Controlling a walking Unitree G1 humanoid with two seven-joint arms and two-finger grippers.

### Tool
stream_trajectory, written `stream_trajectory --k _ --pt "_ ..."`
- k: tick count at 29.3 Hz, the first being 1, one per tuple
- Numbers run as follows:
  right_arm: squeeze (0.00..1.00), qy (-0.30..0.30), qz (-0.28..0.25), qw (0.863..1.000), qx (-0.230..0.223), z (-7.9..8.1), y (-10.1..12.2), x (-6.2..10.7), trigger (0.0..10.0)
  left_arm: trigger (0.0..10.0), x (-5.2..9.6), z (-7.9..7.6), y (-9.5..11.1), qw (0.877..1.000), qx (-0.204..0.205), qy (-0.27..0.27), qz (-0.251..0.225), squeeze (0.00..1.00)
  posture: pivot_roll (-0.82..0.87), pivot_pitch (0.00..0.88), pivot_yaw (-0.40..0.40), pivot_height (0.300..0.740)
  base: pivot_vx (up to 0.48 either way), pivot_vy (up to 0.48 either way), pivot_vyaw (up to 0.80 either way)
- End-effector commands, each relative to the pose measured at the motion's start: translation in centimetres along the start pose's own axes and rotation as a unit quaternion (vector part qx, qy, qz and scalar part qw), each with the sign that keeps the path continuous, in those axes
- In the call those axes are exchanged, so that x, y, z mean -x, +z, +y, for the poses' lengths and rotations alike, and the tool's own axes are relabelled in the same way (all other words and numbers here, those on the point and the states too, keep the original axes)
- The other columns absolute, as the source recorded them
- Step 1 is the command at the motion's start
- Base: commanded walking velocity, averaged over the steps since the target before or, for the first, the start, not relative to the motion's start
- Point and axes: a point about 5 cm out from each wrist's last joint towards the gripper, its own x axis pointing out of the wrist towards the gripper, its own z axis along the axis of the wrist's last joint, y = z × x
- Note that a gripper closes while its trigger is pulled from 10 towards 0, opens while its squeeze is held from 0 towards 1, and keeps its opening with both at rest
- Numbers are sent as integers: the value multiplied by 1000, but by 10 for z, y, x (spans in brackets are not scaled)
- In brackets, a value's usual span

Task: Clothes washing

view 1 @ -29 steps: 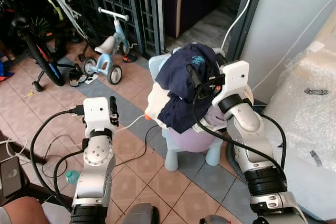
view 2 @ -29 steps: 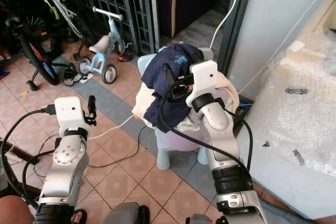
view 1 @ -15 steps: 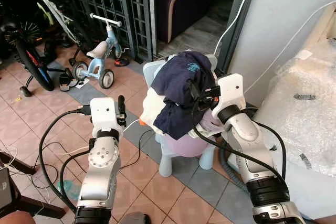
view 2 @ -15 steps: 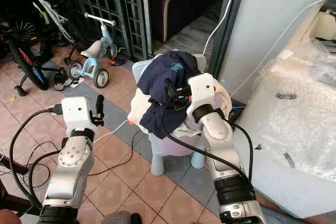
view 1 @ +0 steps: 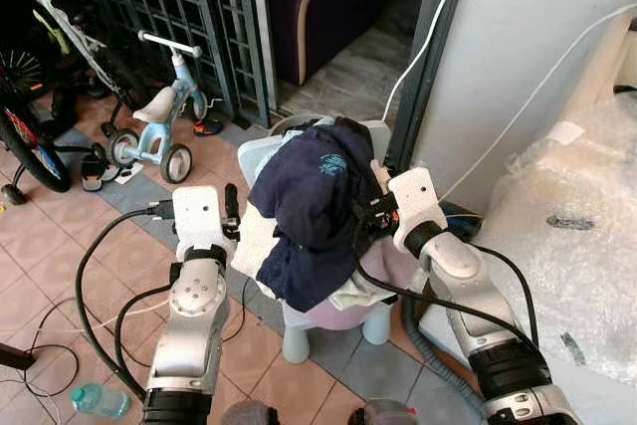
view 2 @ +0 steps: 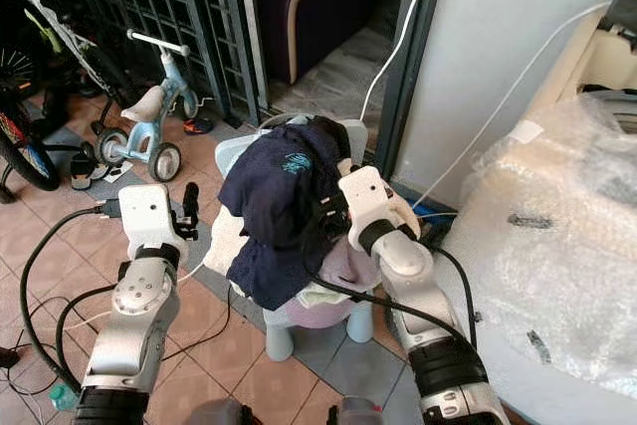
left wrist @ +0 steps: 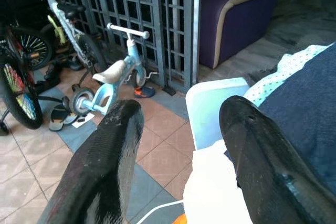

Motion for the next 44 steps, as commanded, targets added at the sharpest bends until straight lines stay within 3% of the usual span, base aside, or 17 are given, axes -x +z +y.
stream_trajectory --k 1,6,9,15,19,26,30,31,32,33,38,44 --pt "0 21 4 1000 0 9 0 -2 10000 10000 1 5 -3 1000 1 17 13 0 5 74 19 740 0 0 0" --pt "0 18 -23 999 -17 6 9 -2 10000 10000 3 4 -4 1000 2 21 15 0 23 75 -10 740 0 0 0" --pt "0 9 -52 998 -15 -4 20 -4 10000 10000 7 6 -4 999 9 40 14 0 74 69 -70 740 0 0 0" --pt "0 -4 -52 999 -16 -10 22 -11 10000 10000 15 15 -7 997 13 76 15 0 140 74 -136 740 0 0 0" --pt "0 -1 -52 999 -15 -4 24 -17 10000 10000 14 20 -8 995 14 93 19 0 135 74 -142 740 0 0 0" --pt "0 -6 -56 998 -14 3 31 -19 10000 10000 2 18 2 997 -15 71 -5 0 87 83 -101 740 0 0 0" --pt "0 -7 -39 998 -41 7 23 -18 10000 10000 -2 19 2 998 -19 64 1 0 65 92 -60 740 0 0 0" --pt "0 -2 -27 998 -56 11 19 -18 8431 10000 -1 19 1 998 -20 62 5 0 63 92 -57 740 0 0 0" --pt "0 4 -12 999 -49 14 13 -18 1451 10000 0 19 0 998 -21 59 8 0 59 95 -50 740 0 0 0" --pt "0 23 30 998 -49 21 0 -17 0 10000 1 17 -2 998 -22 55 12 0 60 93 -44 740 0 0 0" --pt "0 41 35 997 -49 31 -3 -17 0 10000 0 16 -2 998 -24 52 14 0 62 90 -42 740 0 0 0" --pt "0 33 38 997 -52 29 -3 -20 0 10000 -4 17 0 998 -25 53 10 0 65 86 -41 740 0 0 0"
